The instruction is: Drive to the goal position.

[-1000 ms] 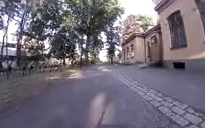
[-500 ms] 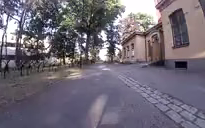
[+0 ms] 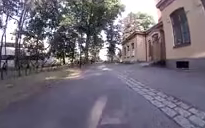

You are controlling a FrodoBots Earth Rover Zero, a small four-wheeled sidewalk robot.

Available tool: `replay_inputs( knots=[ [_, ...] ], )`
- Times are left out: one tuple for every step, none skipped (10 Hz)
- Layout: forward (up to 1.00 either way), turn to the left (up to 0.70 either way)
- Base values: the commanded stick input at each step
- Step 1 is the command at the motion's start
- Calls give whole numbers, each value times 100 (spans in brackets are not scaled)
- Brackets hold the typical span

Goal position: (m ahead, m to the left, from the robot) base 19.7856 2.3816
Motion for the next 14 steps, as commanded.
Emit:
replay_inputs(
  knots=[
    [45, 0],
    [45, 0],
    [45, 0],
    [45, 0],
    [45, 0],
    [45, 0],
    [45, 0],
    [45, 0],
    [45, 0],
    [45, 0],
    [45, 0],
    [45, 0],
    [45, 0],
    [45, 0]
  ],
)
